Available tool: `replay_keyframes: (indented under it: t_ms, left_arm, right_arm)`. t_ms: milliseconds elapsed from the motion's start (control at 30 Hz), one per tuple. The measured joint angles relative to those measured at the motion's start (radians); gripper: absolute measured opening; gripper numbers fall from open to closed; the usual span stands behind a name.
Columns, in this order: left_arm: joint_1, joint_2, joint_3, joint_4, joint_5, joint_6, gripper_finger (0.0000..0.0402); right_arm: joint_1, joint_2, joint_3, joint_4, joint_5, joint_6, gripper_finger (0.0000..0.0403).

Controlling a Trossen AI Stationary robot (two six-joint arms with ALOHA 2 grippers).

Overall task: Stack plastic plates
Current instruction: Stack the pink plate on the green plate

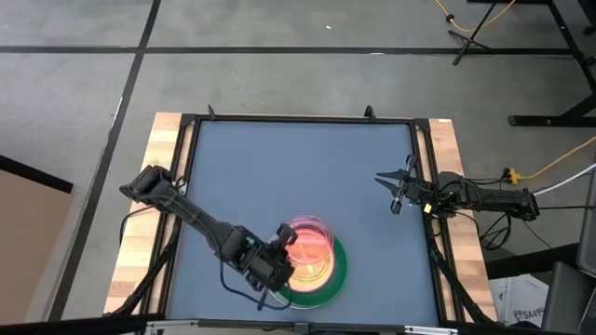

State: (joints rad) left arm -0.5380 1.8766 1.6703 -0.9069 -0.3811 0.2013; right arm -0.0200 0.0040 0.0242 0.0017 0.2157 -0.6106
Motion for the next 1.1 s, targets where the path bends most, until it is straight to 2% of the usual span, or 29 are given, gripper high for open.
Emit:
replay_keyframes:
  t_ms: [300, 600, 1100]
  left_arm:
    - [-0.029, 0.052, -0.001, 0.052, 0.052, 0.028, 0.0]
    - [-0.039, 0.132, -0.001, 0.048, 0.059, 0.145, 0.0]
    - [-0.007, 0.18, -0.002, 0.058, 0.117, 0.146, 0.0]
  right_arm:
    - [0.0, 0.0, 0.0, 0.0, -0.001, 0.0, 0.0062]
    - [0.0, 0.0, 0.0, 0.0, 0.0, 0.0, 0.0062]
    - [0.0, 0.0, 0.0, 0.0, 0.0, 0.0, 0.0062]
